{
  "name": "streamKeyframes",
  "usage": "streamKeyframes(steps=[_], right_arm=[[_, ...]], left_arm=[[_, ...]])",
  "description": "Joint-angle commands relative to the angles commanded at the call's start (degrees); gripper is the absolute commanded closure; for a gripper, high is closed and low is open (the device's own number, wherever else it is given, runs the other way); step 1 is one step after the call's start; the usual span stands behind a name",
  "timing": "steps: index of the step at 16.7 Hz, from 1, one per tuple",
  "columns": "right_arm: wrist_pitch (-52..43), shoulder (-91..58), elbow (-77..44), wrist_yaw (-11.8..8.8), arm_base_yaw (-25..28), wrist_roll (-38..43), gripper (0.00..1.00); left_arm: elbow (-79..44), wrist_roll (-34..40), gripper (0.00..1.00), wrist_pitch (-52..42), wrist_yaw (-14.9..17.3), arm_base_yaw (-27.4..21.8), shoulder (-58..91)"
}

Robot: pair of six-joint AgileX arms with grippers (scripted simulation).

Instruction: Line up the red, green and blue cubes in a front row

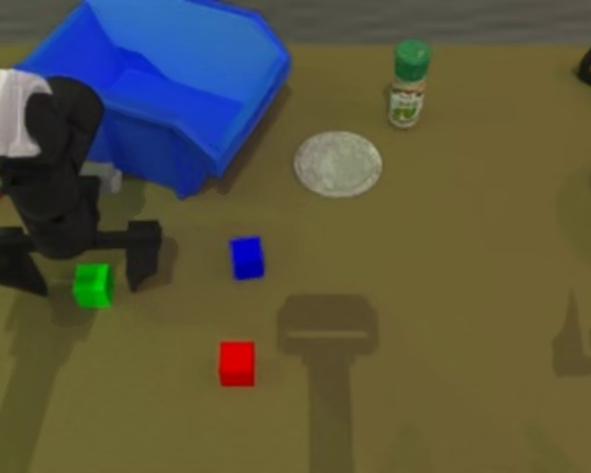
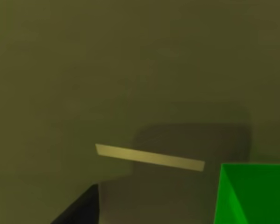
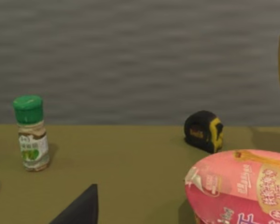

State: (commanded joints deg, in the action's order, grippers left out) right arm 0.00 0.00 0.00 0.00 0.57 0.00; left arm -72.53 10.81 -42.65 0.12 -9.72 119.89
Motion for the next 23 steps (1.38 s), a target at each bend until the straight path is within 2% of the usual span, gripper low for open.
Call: streamKeyframes(steps=[10,18,23], right_arm=[[0.00,0.00,0.00,0.00,0.00,0.00,0.00],[0.00,0.00,0.00,0.00,0.00,0.00,0.00],[0.00,0.00,0.00,0.00,0.00,0.00,0.00]], left_arm=[[0.00,0.00,0.98,0.00,0.00,0.00,0.00],[0.00,0.00,1.00,0.00,0.00,0.00,0.00],[-3.05,-0.01,1.00,-4.92,-0.28,0.47,-3.03]])
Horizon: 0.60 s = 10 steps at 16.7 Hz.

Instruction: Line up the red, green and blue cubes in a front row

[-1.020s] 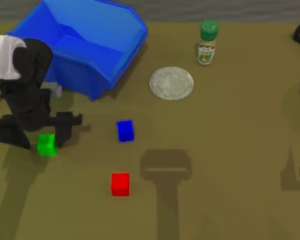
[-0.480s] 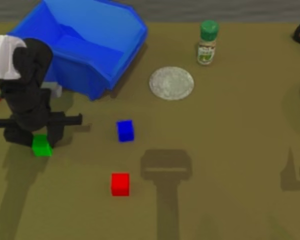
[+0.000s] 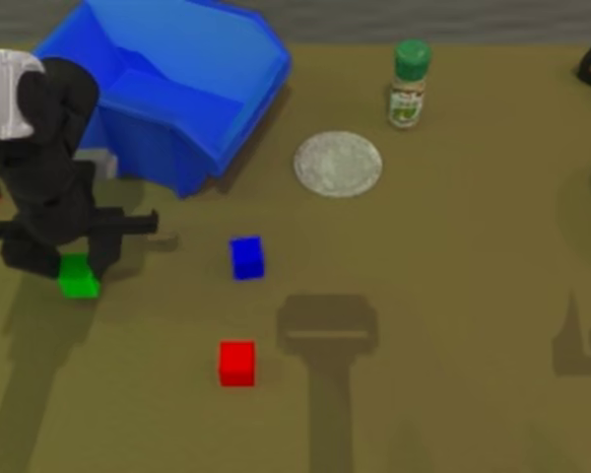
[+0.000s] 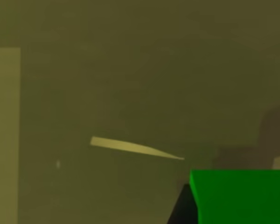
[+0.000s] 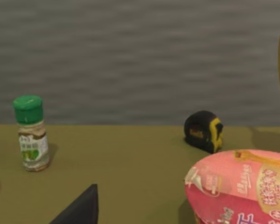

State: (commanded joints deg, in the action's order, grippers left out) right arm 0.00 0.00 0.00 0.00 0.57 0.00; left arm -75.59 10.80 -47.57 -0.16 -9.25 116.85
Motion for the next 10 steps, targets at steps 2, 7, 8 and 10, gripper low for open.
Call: streamKeyframes(steps=[2,7,8,10], right_arm=[[0.00,0.00,0.00,0.00,0.00,0.00,0.00],[0.00,0.00,0.00,0.00,0.00,0.00,0.00],[0.00,0.00,0.00,0.00,0.00,0.00,0.00],[0.00,0.00,0.00,0.00,0.00,0.00,0.00]], left_arm=[[-2.33,0.05,1.00,-4.72,-0.02,0.32,-1.83],[-5.42,0.00,1.00,-10.03,-0.01,0.67,-4.68],[-5.42,0.00,1.00,-10.03,-0.01,0.67,-4.68],[-5.39,0.05,1.00,-9.93,-0.04,0.22,-4.41]])
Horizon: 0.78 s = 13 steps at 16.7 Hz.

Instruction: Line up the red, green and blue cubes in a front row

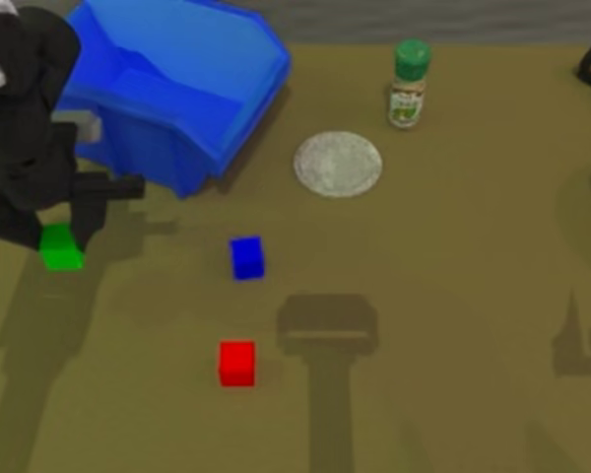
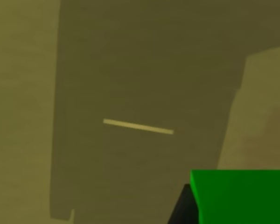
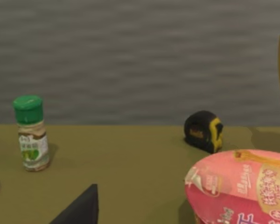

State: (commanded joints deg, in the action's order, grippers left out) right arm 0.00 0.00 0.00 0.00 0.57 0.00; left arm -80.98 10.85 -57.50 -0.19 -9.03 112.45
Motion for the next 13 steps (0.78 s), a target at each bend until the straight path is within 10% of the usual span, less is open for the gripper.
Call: streamKeyframes(steps=[13], right_arm=[[0.00,0.00,0.00,0.00,0.00,0.00,0.00]], left_arm=[[-16.66,33.82,1.00,-8.90,-0.68,-36.27,8.48]])
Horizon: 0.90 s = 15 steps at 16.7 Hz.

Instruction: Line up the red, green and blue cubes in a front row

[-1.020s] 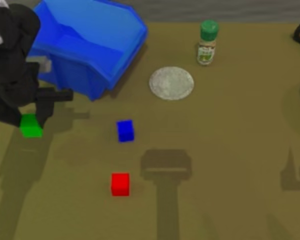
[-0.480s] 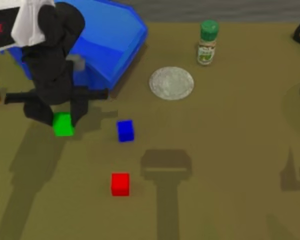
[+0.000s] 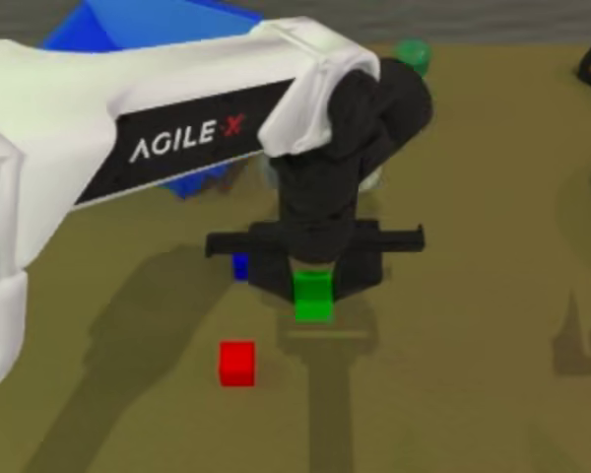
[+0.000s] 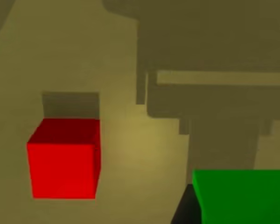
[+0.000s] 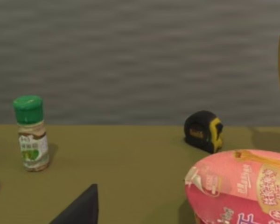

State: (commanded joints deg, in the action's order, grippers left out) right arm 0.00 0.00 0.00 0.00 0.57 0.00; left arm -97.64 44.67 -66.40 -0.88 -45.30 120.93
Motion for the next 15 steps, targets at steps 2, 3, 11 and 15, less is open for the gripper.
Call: streamKeyframes(steps=[2,3,11,15], right_arm=[[0.00,0.00,0.00,0.00,0.00,0.00,0.00],[0.00,0.00,0.00,0.00,0.00,0.00,0.00],[0.00,0.00,0.00,0.00,0.00,0.00,0.00],[0.00,0.00,0.00,0.00,0.00,0.00,0.00]], left_arm=[[-1.23,2.62,1.00,-0.54,-0.07,-2.62,0.28],[-1.42,3.04,1.00,-0.61,-0.09,-3.04,0.30],[1.53,2.95,1.00,3.33,-0.05,-2.80,1.18],[6.93,2.97,1.00,11.07,-0.02,-2.91,3.53]])
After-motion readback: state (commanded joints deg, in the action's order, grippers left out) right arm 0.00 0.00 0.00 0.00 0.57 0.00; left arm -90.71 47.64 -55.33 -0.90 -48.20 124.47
